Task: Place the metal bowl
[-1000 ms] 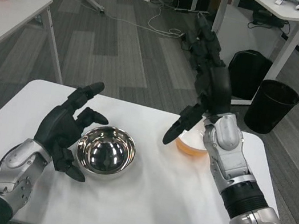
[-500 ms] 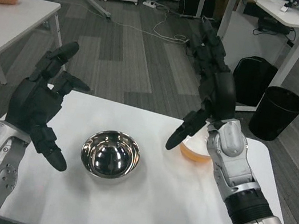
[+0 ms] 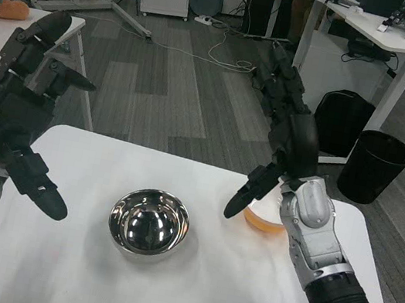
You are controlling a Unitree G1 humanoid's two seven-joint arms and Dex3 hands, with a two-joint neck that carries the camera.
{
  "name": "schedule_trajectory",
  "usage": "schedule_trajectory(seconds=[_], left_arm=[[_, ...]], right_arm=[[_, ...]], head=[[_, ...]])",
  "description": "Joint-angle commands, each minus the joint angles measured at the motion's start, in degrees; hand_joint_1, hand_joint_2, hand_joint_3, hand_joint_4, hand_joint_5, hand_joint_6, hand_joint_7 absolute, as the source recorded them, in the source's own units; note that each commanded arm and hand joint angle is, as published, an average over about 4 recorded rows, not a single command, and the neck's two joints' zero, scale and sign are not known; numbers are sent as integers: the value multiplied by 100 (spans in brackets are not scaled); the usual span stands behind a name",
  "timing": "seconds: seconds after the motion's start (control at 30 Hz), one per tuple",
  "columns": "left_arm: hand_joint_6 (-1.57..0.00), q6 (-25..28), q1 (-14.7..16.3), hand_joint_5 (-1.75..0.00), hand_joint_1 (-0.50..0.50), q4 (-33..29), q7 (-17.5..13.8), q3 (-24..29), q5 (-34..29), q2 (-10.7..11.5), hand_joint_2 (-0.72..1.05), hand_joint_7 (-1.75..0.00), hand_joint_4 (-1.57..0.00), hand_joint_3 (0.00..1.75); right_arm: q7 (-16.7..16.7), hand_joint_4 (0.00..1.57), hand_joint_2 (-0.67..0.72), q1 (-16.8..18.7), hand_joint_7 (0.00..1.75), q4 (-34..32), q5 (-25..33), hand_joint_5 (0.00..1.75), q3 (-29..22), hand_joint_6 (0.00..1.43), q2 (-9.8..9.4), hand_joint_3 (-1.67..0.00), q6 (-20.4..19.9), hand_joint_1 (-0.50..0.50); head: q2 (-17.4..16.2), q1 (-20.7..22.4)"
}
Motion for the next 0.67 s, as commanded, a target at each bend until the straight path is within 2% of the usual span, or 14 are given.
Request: schedule_trajectory(seconds=[0.03,0.13,0.2,0.3,0.67], left_arm=[[0,-9,-11,-105,-50,-68,97,27,109,24,105,-42,0,17],[0,-62,-11,-87,-50,-66,180,45,175,19,105,-42,0,17],[0,-84,-11,-82,-50,-66,202,49,188,15,105,-42,0,17],[0,-132,-11,-82,-50,-66,242,58,188,11,105,-42,0,17],[0,-239,24,-82,-50,-75,332,70,197,6,105,-42,0,17]], right_arm=[[-21,0,72,69,5,-72,48,0,-5,0,-17,0,-17,-38],[-21,0,72,91,7,-103,48,0,-16,0,-17,0,-17,-36],[-21,0,72,96,7,-111,48,0,-18,0,-17,0,-17,-35],[-21,0,72,96,2,-111,53,0,-11,0,-17,0,-17,-35],[-21,0,72,96,7,-103,54,0,-11,0,-17,0,-17,-38]], head=[[14,-12],[20,-3],[25,6],[42,13],[71,28]])
